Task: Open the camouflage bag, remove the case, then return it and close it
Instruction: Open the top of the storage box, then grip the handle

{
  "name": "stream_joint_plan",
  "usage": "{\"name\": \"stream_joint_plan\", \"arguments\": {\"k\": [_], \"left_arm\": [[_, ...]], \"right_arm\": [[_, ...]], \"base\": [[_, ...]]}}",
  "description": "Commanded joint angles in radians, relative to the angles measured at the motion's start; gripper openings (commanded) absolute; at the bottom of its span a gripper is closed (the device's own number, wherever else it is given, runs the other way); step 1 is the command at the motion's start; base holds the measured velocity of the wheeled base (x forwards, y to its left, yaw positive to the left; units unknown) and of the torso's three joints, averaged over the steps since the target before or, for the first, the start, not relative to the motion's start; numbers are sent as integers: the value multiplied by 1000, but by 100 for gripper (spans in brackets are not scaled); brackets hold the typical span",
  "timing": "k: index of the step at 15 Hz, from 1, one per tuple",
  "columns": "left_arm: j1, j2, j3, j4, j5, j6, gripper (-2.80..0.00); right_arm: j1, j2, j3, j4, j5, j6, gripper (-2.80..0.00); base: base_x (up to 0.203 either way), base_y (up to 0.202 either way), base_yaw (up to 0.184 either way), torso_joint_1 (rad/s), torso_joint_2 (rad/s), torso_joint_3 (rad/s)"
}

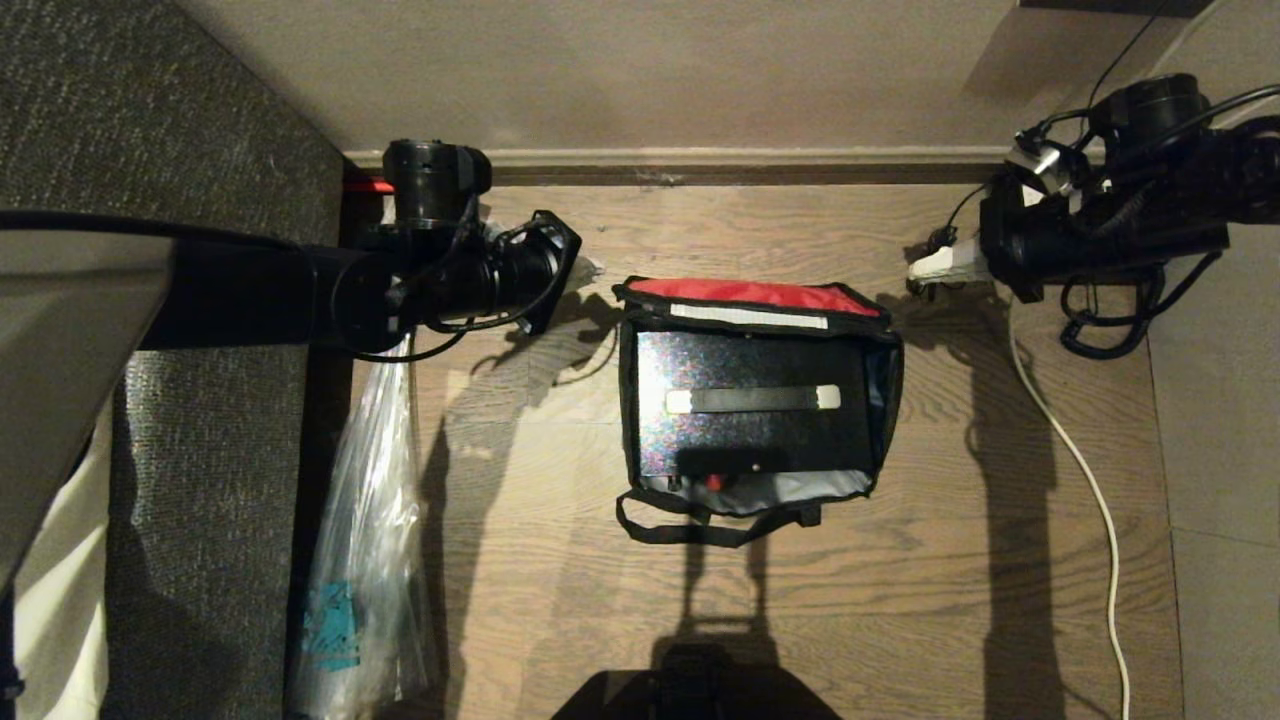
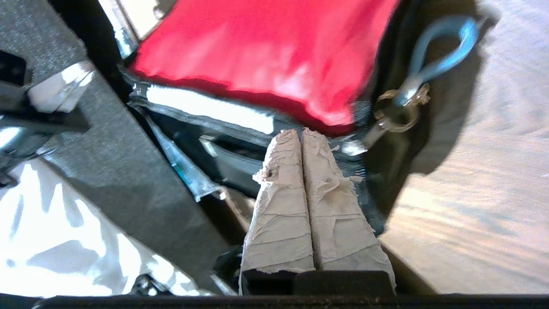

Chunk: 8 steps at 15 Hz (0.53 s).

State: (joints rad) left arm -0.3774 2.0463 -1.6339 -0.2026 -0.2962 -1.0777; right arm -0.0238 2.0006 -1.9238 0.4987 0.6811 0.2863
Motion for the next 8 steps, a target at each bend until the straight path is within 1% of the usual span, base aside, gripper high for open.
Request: {"name": "stream_joint_plan", "arguments": {"k": [1, 3, 5, 6, 8], "left_arm": [[1, -46, 42, -1, 3, -7, -280], [9, -99, 98, 3, 15, -5, -280], [30, -190, 181, 18, 19, -4, -280], [46, -242, 234, 23, 20, -4, -280], [86, -373, 382, 26, 24, 2, -280]], "right_arm": [[-15, -4, -1, 7, 5, -6, -280], [-15, -25, 6, 39, 5, -9, -280], [-15, -37, 12, 85, 4, -58, -280], [-15, -43, 11, 108, 1, -89, -280], [-12, -70, 17, 131, -34, -110, -280]], "base": [[0, 0, 0, 0, 0, 0], [0, 0, 0, 0, 0, 0], [0, 0, 0, 0, 0, 0], [0, 0, 0, 0, 0, 0], [0, 0, 0, 0, 0, 0]]}}
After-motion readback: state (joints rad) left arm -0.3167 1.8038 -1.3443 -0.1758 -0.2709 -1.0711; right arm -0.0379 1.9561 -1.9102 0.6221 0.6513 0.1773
